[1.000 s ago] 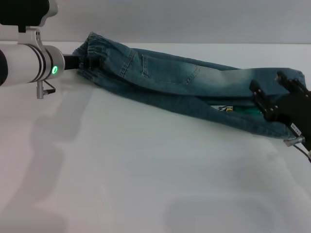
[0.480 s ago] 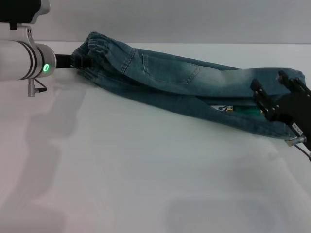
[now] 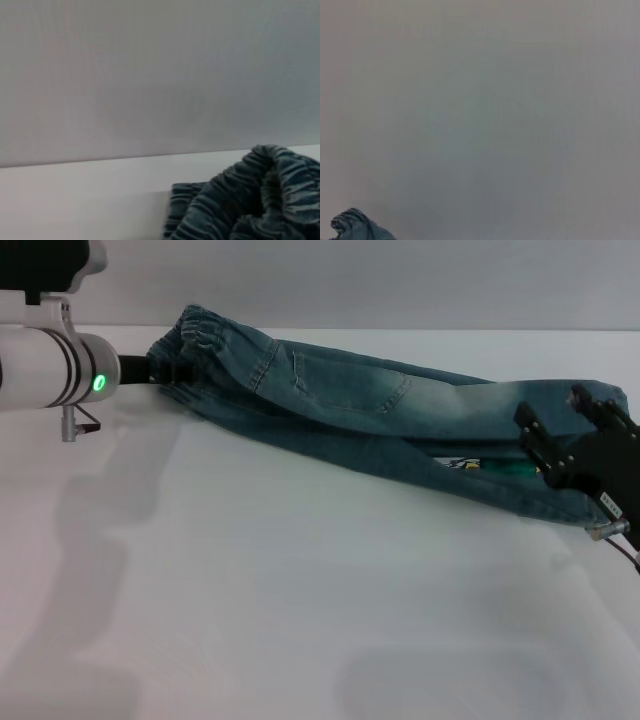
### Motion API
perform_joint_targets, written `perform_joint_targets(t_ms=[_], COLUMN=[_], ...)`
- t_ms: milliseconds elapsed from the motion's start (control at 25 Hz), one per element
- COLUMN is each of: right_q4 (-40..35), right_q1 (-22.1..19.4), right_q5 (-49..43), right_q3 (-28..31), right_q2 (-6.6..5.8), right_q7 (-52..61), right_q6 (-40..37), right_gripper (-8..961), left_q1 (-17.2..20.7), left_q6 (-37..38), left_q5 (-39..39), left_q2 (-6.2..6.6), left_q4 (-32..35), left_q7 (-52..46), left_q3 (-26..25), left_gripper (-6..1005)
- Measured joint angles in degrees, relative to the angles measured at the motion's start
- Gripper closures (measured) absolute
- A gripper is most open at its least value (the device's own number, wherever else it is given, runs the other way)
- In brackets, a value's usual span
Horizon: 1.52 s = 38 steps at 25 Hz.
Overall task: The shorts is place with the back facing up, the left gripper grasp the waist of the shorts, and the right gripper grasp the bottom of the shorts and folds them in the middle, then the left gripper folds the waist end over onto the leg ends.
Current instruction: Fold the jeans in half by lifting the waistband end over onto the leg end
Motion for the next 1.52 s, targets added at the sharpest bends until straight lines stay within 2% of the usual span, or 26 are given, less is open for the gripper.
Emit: perform_joint_targets(t_ms=[200, 520, 1520], right_q4=[0.19, 0.60, 1.51], right_q1=[-0.02, -0.02, -0.11], right_q5=[0.00, 0.00, -0.54], right_q3=[-0.50, -0.83, -1.22], right_q2=[0.00, 0.00, -0.24], right_q7=[0.00, 0.01, 0.33], right_q6=[0.01, 0.01, -0.03], right_gripper=[317, 317, 316], left_q1=[-0.75, -4.58, -5.49], left_q6=[0.83, 5.21, 9.17], left_q5=[-0.04, -0.24, -0.84], left_q2=[-0.39, -0.57, -0.81], left_q4=[1.01, 9.25, 12.89], left_q7=[0.10, 0.13, 0.13], left_q3=[0.32, 0.50, 0.72], left_gripper=[229, 233, 249])
